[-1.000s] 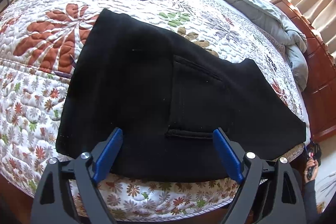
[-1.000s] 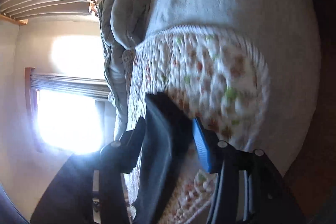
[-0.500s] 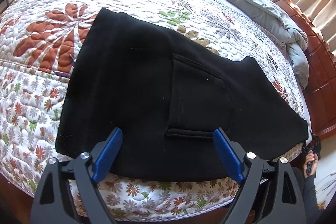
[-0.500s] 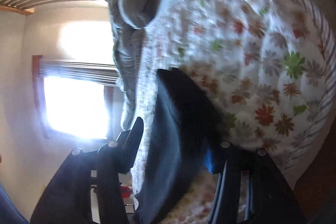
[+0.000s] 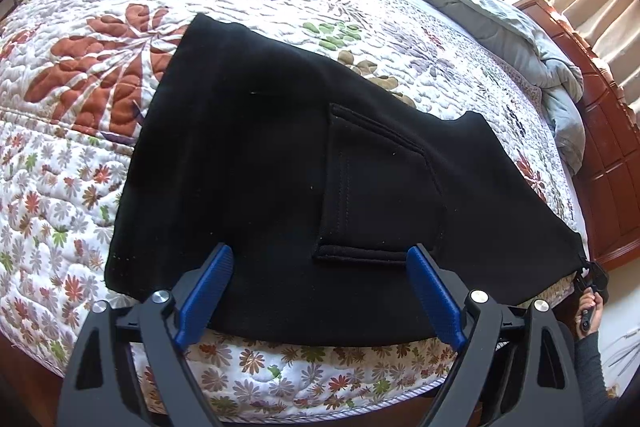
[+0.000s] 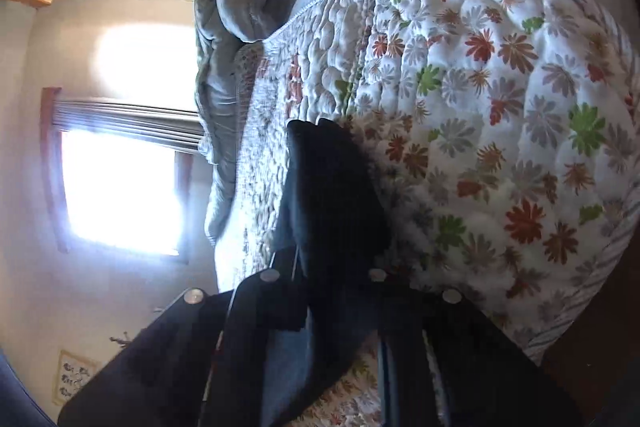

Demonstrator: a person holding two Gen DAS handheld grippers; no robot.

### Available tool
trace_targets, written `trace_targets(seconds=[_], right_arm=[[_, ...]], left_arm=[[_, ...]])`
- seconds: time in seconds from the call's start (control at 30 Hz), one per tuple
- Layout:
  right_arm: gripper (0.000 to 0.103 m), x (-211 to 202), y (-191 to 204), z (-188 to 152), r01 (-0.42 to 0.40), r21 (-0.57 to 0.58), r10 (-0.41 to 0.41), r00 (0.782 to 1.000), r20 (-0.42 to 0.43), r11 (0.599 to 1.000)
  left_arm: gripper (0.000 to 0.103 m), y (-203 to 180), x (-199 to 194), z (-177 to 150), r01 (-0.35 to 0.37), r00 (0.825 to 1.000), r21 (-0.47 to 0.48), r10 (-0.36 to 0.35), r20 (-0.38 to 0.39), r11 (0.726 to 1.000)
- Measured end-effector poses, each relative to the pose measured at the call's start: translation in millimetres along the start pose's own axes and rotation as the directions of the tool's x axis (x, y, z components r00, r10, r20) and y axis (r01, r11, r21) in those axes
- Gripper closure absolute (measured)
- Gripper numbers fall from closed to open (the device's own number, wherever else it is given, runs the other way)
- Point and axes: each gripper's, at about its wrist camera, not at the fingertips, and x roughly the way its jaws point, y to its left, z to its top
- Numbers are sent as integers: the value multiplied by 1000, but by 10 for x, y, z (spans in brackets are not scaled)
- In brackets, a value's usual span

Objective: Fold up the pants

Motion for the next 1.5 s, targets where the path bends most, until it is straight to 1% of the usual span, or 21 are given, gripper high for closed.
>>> trace_targets(seconds=[0.17, 0.3, 0.47, 0.53, 0.6, 0.67, 0.8, 0.97, 1.1, 1.23, 1.33, 1.5], right_arm=[[94, -74, 329, -48, 50, -65, -50, 999, 12, 997], [94, -170, 801, -155, 91, -168, -87, 996, 32, 982], [94, -289, 1463, -378, 134, -317, -118, 991, 68, 939], [94, -290, 1660, -445, 158, -359, -137, 987, 84, 920], [94, -307, 1852, -529, 153, -387, -130, 988, 85, 909], [94, -321, 2024, -613, 171, -422, -141, 985, 100, 890], [94, -292, 2399, -817, 201, -498, -160, 979, 125, 843], [94, -304, 2659, -1054, 216, -560, -170, 976, 135, 800], [94, -284, 2833, -1227, 233, -605, -180, 973, 147, 761], [94, -217, 2977, -1387, 273, -652, -210, 962, 174, 707], [94, -175, 3087, -1516, 315, -685, -240, 949, 206, 657], [94, -128, 3195, -1674, 336, -718, -253, 941, 226, 610]], left_arm=[[14, -35, -5, -20, -22, 1000, 19, 22, 1, 1000], [14, -10, -15, -23, -10, 1000, 5, 10, 8, 1000], [14, -13, -27, -36, -13, 1000, 7, 12, 15, 1000], [14, 3, -39, -42, -3, 1000, 1, 3, 20, 1000], [14, 16, -49, -47, 6, 1000, -7, -6, 24, 1000], [14, 28, -56, -48, 17, 999, -15, -17, 28, 1000], [14, 48, -76, -58, 30, 999, -21, -30, 34, 999], [14, 90, -95, -68, 60, 997, -42, -58, 43, 997], [14, 101, -102, -69, 69, 997, -51, -66, 48, 996], [14, 114, -118, -78, 80, 996, -55, -77, 52, 995], [14, 131, -137, -95, 89, 995, -59, -86, 54, 994], [14, 150, -168, -120, 102, 993, -65, -98, 59, 993]])
